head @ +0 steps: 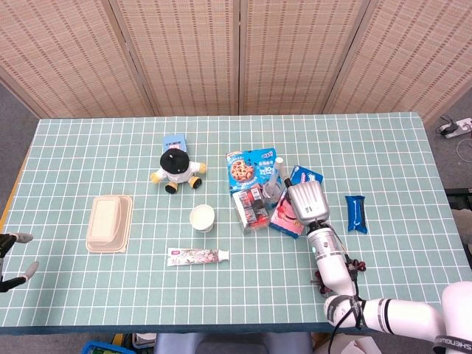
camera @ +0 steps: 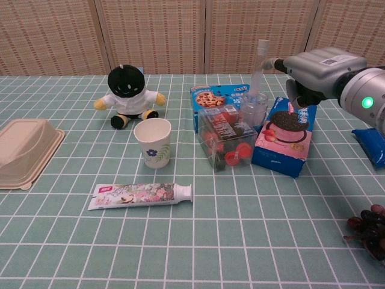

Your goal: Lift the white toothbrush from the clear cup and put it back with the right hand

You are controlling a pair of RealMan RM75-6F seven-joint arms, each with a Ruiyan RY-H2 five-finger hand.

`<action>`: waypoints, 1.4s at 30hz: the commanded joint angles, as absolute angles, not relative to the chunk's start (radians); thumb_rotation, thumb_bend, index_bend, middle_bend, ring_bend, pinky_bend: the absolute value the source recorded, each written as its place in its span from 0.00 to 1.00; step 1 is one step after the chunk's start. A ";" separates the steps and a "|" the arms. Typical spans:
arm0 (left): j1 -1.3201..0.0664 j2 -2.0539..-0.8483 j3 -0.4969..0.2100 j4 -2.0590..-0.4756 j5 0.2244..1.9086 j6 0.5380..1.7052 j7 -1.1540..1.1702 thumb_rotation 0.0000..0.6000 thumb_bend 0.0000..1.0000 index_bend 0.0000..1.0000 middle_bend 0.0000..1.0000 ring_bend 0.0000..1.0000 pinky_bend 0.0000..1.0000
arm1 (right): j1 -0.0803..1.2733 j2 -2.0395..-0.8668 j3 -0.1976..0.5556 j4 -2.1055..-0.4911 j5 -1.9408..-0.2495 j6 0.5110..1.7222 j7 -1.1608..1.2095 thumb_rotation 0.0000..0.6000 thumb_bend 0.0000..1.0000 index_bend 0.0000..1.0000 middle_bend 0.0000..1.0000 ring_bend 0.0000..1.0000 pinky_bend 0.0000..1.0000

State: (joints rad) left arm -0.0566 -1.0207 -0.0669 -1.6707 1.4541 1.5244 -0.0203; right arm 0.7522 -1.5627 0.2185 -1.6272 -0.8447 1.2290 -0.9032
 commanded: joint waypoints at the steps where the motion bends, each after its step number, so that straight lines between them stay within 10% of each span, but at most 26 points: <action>1: -0.057 -1.020 -0.067 -1.672 1.452 1.522 -0.020 1.00 0.25 0.46 0.41 0.32 0.43 | 0.755 -1.562 0.219 -1.628 -0.845 1.228 -0.902 1.00 1.00 0.04 1.00 1.00 1.00; 42: -0.059 -1.014 -0.070 -1.676 1.448 1.510 -0.019 1.00 0.25 0.46 0.41 0.32 0.43 | 0.748 -1.515 0.173 -1.681 -0.987 1.222 -0.777 1.00 0.93 0.04 1.00 1.00 1.00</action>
State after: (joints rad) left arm -0.0592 -1.0143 -0.0701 -1.6757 1.4481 1.5102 -0.0189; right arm 0.7536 -1.5202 0.1748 -1.6757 -0.9816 1.2182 -0.7837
